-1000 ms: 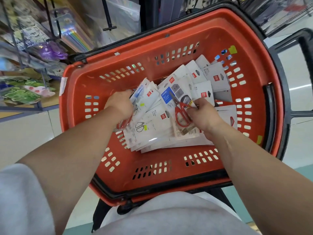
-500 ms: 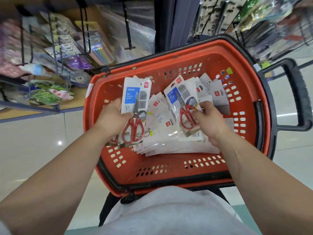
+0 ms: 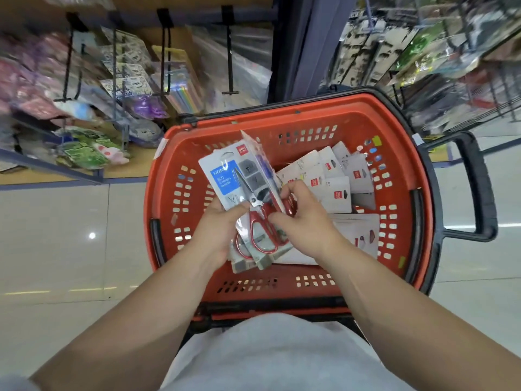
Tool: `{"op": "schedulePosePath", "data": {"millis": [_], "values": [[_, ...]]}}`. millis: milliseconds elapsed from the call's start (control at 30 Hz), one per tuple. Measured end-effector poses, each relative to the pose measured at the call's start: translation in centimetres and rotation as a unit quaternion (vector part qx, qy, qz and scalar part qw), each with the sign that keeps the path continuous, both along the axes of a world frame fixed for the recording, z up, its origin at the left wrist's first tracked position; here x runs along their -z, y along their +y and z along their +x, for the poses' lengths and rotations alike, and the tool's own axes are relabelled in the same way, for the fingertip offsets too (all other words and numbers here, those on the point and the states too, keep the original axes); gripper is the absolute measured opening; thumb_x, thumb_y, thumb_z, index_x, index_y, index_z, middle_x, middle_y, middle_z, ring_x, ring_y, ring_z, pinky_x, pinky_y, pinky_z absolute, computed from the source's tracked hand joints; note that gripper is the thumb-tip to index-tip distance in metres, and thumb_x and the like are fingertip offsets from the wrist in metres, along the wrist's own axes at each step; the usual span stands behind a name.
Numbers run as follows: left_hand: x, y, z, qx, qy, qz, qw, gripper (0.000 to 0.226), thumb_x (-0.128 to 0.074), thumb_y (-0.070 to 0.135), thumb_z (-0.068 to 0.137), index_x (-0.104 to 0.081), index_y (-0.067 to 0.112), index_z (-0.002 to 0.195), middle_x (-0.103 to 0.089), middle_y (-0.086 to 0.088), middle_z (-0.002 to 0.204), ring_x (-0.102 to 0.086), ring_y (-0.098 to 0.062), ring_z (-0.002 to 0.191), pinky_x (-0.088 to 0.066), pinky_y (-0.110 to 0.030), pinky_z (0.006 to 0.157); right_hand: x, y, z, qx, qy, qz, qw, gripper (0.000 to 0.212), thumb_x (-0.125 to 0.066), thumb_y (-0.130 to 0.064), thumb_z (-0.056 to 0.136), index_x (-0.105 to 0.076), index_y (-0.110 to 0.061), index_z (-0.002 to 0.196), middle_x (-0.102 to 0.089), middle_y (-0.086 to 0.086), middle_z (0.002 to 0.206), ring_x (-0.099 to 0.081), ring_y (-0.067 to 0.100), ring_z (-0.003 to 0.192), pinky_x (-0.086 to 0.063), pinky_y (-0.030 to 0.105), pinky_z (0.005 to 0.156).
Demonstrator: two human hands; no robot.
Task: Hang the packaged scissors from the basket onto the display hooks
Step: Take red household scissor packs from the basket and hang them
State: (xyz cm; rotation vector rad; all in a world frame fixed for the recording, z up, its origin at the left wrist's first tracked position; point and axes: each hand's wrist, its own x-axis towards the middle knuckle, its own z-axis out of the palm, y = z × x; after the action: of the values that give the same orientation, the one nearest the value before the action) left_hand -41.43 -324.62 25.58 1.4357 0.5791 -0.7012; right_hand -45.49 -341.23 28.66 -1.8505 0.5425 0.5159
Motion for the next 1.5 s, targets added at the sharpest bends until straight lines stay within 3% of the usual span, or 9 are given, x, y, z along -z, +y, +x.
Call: {"op": "schedulePosePath", "data": {"millis": [133, 233, 367, 467, 667, 800, 900, 1100, 1500], "values": [[-0.6, -0.2, 0.4, -0.007, 0.002, -0.051, 0.999, 0.027, -0.061, 0.002, 0.102, -0.07, 0.018, 0.122, -0.08, -0.004, 0.113, -0.077, -0.022, 0.102, -0.061, -0.039, 0.087, 0.3, -0.3, 0.4, 0.009, -0.009, -0.021, 1.0, 0.032, -0.053, -0.076, 0.076, -0.05, -0.047, 0.087, -0.059, -0.01, 0.11, -0.062, 0.019, 0.106, -0.051, 0.056, 0.098], [-1.1, -0.6, 0.6, -0.002, 0.008, -0.075, 0.997, 0.027, -0.06, 0.001, 0.102, -0.07, 0.016, 0.122, -0.079, -0.007, 0.116, -0.076, -0.025, 0.107, -0.06, -0.043, 0.092, 0.4, -1.0, 0.7, 0.051, -0.043, -0.045, 0.997, 0.034, -0.051, -0.078, 0.073, -0.045, -0.062, 0.102, -0.056, -0.01, 0.117, -0.061, 0.017, 0.112, -0.052, 0.056, 0.099], [-1.9, -0.6, 0.7, -0.002, 0.02, -0.099, 0.995, 0.025, -0.06, 0.0, 0.101, -0.071, 0.016, 0.118, -0.079, -0.009, 0.117, -0.075, -0.028, 0.11, -0.059, -0.046, 0.095, 0.8, -2.7, 1.3, 0.071, 0.017, -0.023, 0.997, 0.091, -0.074, -0.075, 0.074, -0.038, -0.041, 0.15, -0.048, -0.001, 0.144, -0.055, 0.018, 0.129, -0.05, 0.047, 0.108], [-2.1, -0.7, 1.0, -0.033, 0.054, -0.127, 0.99, 0.024, -0.061, 0.002, 0.101, -0.072, 0.013, 0.119, -0.078, -0.014, 0.119, -0.075, -0.033, 0.11, -0.059, -0.05, 0.096, 0.8, -3.4, 1.5, 0.054, 0.049, -0.01, 0.997, 0.081, -0.067, -0.085, 0.072, -0.053, -0.041, 0.139, -0.062, -0.009, 0.134, -0.064, 0.013, 0.119, -0.053, 0.048, 0.105], [-2.6, -0.7, 1.4, -0.002, 0.096, -0.165, 0.982, 0.041, -0.058, 0.05, 0.099, -0.072, 0.023, 0.127, -0.076, -0.009, 0.125, -0.074, -0.029, 0.115, -0.056, -0.049, 0.099, 1.4, -2.5, 1.5, 0.077, -0.026, -0.101, 0.992, 0.046, -0.068, -0.065, 0.088, -0.057, -0.041, 0.127, -0.07, -0.016, 0.105, -0.069, 0.014, 0.102, -0.059, 0.047, 0.09], [-1.5, -0.5, 1.0, 0.029, 0.025, -0.112, 0.993, 0.044, -0.082, 0.029, 0.087, -0.071, 0.018, 0.128, -0.077, -0.007, 0.124, -0.071, -0.028, 0.12, -0.054, -0.051, 0.105, 0.9, -1.7, 1.7, 0.083, -0.049, -0.115, 0.989, 0.052, -0.075, -0.061, 0.085, -0.058, -0.033, 0.126, -0.069, -0.014, 0.098, -0.068, 0.013, 0.095, -0.058, 0.039, 0.084], [-1.4, -0.3, 0.9, 0.021, 0.025, -0.116, 0.993, 0.03, -0.073, 0.005, 0.093, -0.072, 0.015, 0.121, -0.08, -0.009, 0.115, -0.076, -0.027, 0.105, -0.064, -0.036, 0.077, 0.3, -1.2, 2.2, 0.083, -0.056, -0.091, 0.991, 0.044, -0.082, -0.051, 0.083, -0.058, -0.026, 0.11, -0.073, -0.009, 0.092, -0.07, 0.011, 0.085, -0.057, 0.033, 0.074], [-2.1, 0.2, 1.0, -0.003, 0.054, -0.19, 0.98, 0.05, -0.068, 0.042, 0.087, -0.067, 0.022, 0.133, -0.075, -0.01, 0.128, -0.073, -0.032, 0.117, -0.062, -0.048, 0.088, -0.6, -1.4, 2.8, 0.168, 0.002, 0.122, 0.978, 0.03, -0.078, -0.036, 0.091, -0.062, -0.02, 0.111, -0.079, 0.005, 0.103, -0.079, 0.02, 0.089, -0.065, 0.04, 0.078], [-2.6, 0.3, 1.9, 0.038, -0.005, -0.08, 0.996, 0.027, -0.073, -0.001, 0.093, -0.072, 0.012, 0.116, -0.081, -0.011, 0.108, -0.079, -0.025, 0.094, -0.064, -0.032, 0.068, 0.3, -3.6, 2.8, 0.283, 0.047, 0.304, 0.908, 0.032, -0.069, -0.005, 0.093, -0.067, -0.006, 0.125, -0.079, 0.013, 0.111, -0.077, 0.025, 0.094, -0.064, 0.039, 0.077]]}}
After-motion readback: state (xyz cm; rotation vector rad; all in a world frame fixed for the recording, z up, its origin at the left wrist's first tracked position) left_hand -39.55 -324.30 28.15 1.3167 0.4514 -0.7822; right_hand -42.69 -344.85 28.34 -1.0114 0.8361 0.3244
